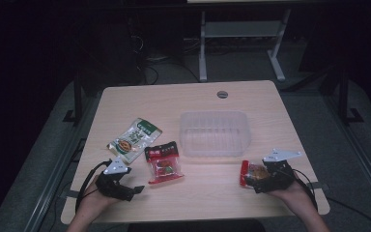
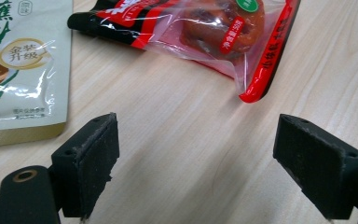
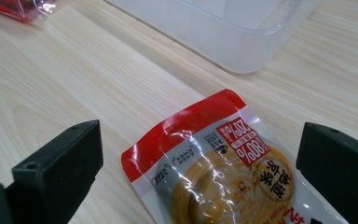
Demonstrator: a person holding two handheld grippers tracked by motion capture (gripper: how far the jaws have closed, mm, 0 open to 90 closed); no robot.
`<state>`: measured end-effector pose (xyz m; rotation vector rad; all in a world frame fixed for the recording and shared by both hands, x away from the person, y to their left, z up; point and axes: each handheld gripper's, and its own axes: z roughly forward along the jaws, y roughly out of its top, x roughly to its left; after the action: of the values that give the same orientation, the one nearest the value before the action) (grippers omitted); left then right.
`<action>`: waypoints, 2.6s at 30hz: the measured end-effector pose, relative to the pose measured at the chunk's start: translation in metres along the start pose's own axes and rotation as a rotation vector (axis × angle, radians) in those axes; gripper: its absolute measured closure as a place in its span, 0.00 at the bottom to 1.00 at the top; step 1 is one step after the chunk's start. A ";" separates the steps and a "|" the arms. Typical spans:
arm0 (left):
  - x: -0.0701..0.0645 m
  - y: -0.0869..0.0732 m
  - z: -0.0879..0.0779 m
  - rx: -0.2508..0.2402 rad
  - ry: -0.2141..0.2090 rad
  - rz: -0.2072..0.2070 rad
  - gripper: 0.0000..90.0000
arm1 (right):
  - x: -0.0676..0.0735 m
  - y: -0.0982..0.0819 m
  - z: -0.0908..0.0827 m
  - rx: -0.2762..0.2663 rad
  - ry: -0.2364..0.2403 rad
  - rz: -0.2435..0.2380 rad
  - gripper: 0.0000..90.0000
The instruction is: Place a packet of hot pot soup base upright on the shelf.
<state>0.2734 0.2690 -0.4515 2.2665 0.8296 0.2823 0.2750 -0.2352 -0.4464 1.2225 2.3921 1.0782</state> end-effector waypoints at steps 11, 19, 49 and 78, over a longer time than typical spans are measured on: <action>0.002 0.002 -0.005 -0.024 0.017 -0.026 0.16 | -0.001 0.000 -0.002 -0.019 0.003 0.003 0.00; 0.001 0.004 -0.008 -0.046 0.020 -0.043 0.18 | -0.002 0.001 -0.001 -0.022 0.000 0.007 0.00; 0.001 0.049 0.000 -0.077 -0.025 -0.057 0.88 | 0.002 -0.002 -0.003 -0.018 -0.020 0.005 0.01; 0.002 0.095 0.061 -0.055 -0.044 -0.052 1.00 | 0.004 -0.001 0.003 0.010 -0.017 -0.020 0.08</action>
<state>0.3461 0.1844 -0.4317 2.1892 0.8467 0.2278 0.2732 -0.2310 -0.4491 1.2031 2.3956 1.0467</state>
